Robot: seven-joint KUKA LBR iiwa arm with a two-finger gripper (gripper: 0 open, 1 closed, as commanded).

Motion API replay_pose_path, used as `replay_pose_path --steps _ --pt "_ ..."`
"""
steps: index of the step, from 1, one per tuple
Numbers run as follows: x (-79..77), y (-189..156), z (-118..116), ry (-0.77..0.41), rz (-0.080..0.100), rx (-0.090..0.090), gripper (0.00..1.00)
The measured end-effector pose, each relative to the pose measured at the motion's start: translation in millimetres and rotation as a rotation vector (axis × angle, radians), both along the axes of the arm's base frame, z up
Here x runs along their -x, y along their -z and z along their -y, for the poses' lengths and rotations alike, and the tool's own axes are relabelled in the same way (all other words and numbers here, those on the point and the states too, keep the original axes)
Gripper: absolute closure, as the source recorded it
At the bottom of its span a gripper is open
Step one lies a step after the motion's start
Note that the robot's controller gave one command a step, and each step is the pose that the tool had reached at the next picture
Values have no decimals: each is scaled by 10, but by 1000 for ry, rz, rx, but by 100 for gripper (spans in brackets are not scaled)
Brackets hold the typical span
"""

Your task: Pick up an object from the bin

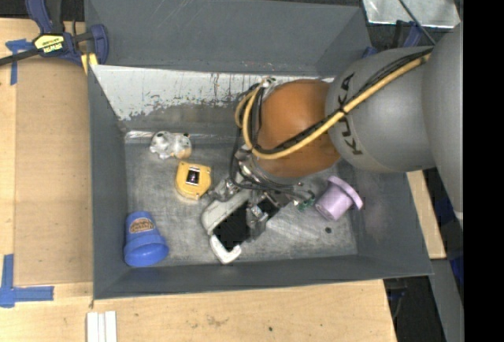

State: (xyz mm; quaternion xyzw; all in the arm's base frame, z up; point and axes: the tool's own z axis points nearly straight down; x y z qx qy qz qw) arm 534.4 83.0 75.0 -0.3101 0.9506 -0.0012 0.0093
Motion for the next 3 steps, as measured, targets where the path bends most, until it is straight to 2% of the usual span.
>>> replay_pose_path --steps 2,3 --pt "-16 3 40 -10 0 -3 100" --pt "-30 5 60 22 -2 -6 100"
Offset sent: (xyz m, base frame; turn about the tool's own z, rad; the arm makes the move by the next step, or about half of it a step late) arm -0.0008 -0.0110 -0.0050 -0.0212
